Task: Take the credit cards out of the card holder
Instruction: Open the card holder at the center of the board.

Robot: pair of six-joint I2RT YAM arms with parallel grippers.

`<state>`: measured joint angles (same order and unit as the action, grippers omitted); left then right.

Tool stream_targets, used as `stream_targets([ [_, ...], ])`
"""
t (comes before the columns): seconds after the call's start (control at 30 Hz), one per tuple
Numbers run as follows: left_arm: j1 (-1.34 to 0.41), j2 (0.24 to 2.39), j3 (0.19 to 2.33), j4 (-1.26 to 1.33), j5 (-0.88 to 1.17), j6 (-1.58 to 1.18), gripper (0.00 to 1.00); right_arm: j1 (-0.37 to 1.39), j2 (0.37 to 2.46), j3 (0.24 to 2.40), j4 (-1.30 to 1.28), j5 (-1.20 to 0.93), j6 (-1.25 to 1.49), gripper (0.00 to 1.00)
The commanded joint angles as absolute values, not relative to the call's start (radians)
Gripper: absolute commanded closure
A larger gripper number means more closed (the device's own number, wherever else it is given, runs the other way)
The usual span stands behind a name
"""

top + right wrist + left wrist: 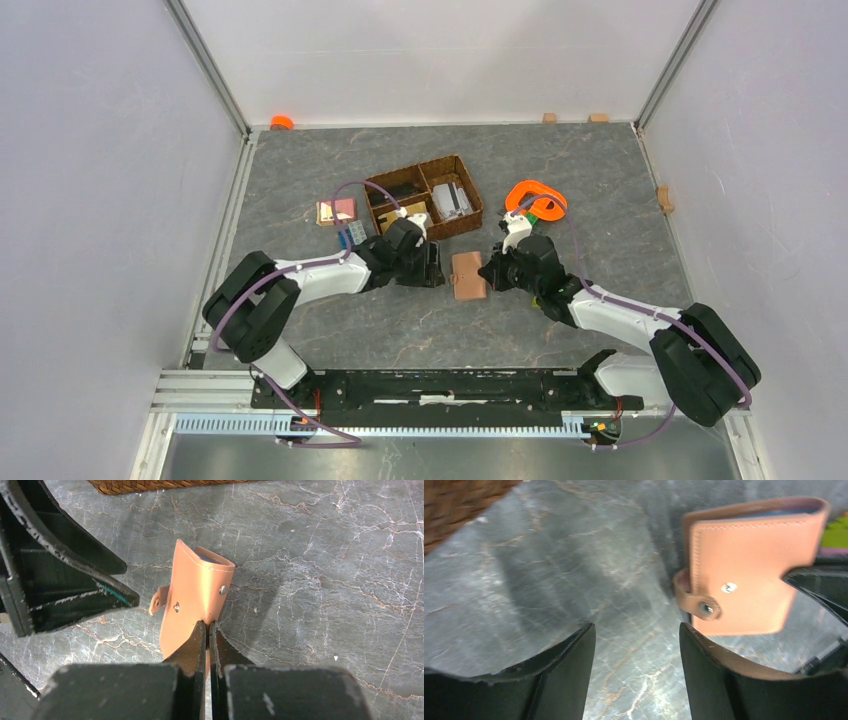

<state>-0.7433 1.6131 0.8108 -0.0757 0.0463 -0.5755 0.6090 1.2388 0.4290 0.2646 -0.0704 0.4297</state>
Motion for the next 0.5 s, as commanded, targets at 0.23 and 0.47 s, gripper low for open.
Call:
stream_targets([
  [0.23, -0.747, 1.668, 0.813, 0.115, 0.314, -0.554, 0.2, 0.604, 1.25, 0.465, 0.316, -0.137, 0.423, 1.0],
  [0.47, -0.749, 1.724, 0.858, 0.084, 0.288, -0.545, 0.17, 0.604, 1.264, 0.469, 0.33, -0.174, 0.428, 1.0],
])
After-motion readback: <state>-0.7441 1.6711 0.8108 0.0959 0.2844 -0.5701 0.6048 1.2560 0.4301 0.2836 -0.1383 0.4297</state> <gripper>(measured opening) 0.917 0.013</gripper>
